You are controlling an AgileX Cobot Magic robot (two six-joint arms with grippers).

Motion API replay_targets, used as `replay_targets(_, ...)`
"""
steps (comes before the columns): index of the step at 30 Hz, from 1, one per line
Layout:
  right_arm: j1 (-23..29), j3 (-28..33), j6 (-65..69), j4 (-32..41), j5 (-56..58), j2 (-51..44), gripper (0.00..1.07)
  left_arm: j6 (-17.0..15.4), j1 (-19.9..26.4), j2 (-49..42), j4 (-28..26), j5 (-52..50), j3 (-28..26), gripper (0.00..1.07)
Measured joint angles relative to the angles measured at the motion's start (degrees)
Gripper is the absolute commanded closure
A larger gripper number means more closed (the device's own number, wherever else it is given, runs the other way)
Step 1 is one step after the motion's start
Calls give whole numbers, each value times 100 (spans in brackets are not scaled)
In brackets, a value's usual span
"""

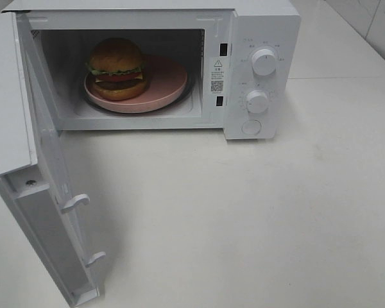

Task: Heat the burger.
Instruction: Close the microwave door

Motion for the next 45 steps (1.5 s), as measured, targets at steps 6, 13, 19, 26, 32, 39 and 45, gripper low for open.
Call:
replay_targets(6, 0, 0, 0, 0, 0, 0, 31, 0, 0, 0, 0, 0, 0, 16)
replay_targets(13, 0, 0, 0, 0, 0, 0, 31, 0, 0, 0, 0, 0, 0, 16)
replay_targets(19, 0, 0, 0, 0, 0, 0, 31, 0, 0, 0, 0, 0, 0, 18)
replay_targets(26, 0, 0, 0, 0, -6, 0, 31, 0, 0, 29, 0, -149, -86, 34)
replay_targets(32, 0, 0, 0, 0, -6, 0, 31, 0, 0, 481, -11, -602, -155, 52)
replay_targets(39, 0, 0, 0, 0, -6, 0, 31, 0, 0, 1398, -11, -1432, -155, 95)
replay_targets(45, 0, 0, 0, 0, -6, 0, 31, 109, 0, 1925, -11, -2343, 69, 107)
